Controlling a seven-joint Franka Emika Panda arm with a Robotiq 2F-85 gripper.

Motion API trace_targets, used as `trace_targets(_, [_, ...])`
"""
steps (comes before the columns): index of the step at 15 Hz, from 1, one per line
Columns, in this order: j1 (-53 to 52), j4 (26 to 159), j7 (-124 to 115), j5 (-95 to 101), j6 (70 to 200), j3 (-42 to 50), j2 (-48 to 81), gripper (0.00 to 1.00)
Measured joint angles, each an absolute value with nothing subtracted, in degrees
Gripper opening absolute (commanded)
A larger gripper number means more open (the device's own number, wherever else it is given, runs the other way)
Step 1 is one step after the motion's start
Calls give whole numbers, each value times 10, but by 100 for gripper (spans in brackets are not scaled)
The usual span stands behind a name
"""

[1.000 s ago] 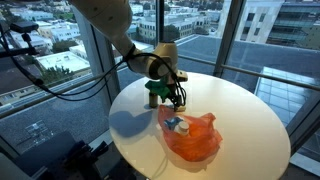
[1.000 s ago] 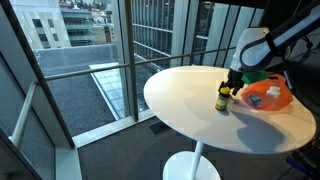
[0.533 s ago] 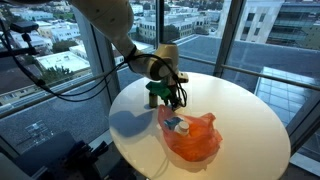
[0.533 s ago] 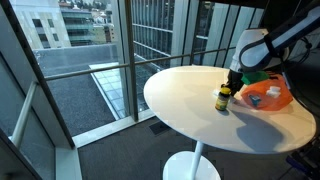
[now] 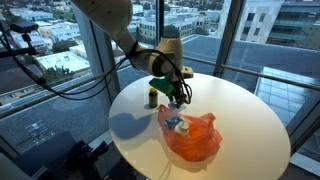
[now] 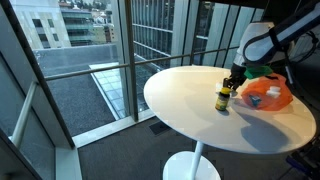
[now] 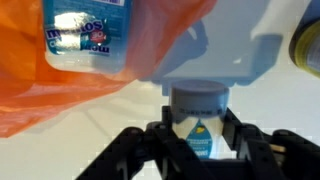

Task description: Pick up the white bottle from the table and put it in the orange plastic bag.

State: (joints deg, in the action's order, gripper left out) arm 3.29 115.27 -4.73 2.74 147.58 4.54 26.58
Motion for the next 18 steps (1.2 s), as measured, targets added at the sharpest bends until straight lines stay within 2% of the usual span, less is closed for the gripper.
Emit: trace_targets(18, [95,1311,-28,-9,1529,72,103,26])
